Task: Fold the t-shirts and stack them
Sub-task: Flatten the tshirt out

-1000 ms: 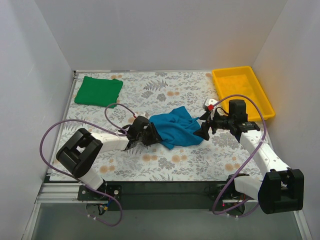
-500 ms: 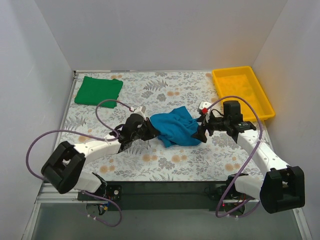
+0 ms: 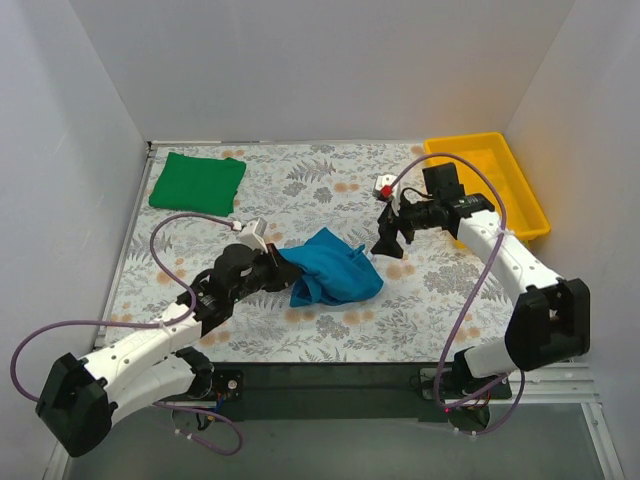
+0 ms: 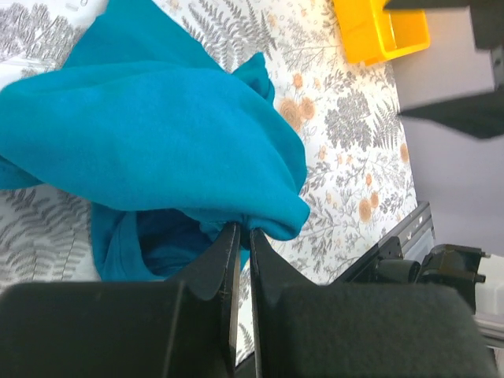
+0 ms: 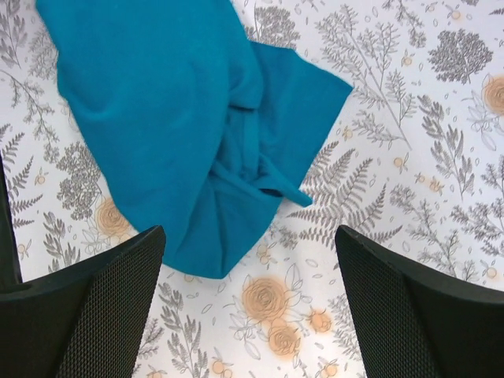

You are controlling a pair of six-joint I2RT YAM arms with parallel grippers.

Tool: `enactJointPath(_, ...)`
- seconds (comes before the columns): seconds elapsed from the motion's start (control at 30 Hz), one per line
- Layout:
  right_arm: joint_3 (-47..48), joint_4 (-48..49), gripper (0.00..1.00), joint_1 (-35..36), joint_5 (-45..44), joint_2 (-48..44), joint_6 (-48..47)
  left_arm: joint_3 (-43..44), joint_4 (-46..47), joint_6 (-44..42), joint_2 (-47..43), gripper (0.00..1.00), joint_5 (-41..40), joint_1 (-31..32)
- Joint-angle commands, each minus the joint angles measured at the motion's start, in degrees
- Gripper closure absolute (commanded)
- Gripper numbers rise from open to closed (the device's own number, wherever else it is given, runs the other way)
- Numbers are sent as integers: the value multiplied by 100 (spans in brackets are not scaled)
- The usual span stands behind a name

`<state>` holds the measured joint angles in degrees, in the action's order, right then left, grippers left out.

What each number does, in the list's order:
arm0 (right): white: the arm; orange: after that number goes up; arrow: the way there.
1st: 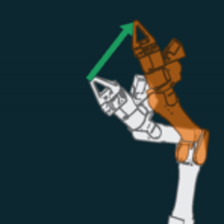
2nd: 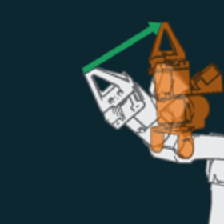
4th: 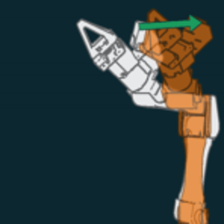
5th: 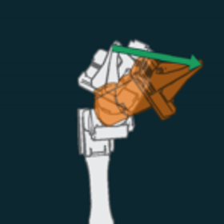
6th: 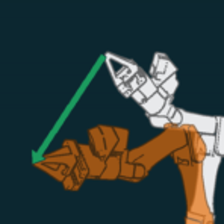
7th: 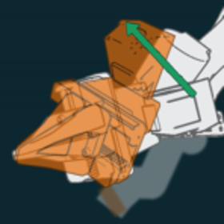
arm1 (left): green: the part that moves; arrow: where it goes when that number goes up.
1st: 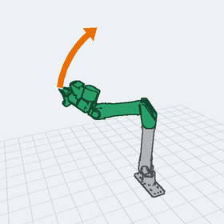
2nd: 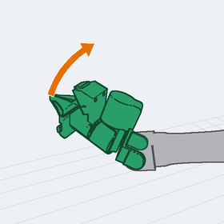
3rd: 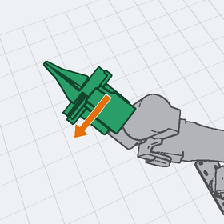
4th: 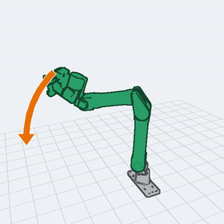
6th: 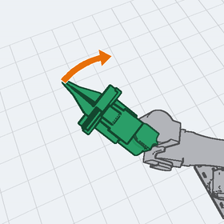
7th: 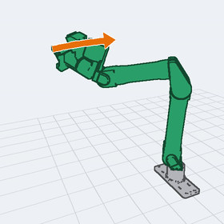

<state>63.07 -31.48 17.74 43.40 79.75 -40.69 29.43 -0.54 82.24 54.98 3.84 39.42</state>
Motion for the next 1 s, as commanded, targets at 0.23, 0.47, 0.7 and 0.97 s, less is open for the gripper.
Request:
enactJointPath(0.23, 1181, -640, 12, 1099, -305, 1559, 614, -491, -632, 310, -796, 100, 3, -40)
enactJointPath(0.47, 1551, -578, 17, 1179, -921, 2229, 1010, -640, -685, 424, -875, 100, -6, -48)
enactJointPath(0.7, 1612, -587, 20, 1522, -596, 2502, 1142, -684, -702, 469, -972, 100, -5, -48)
enactJointPath(0.97, 1673, -578, 44, 1716, -630, 2634, 1221, -614, -825, 486, -1033, 100, -32, -48)
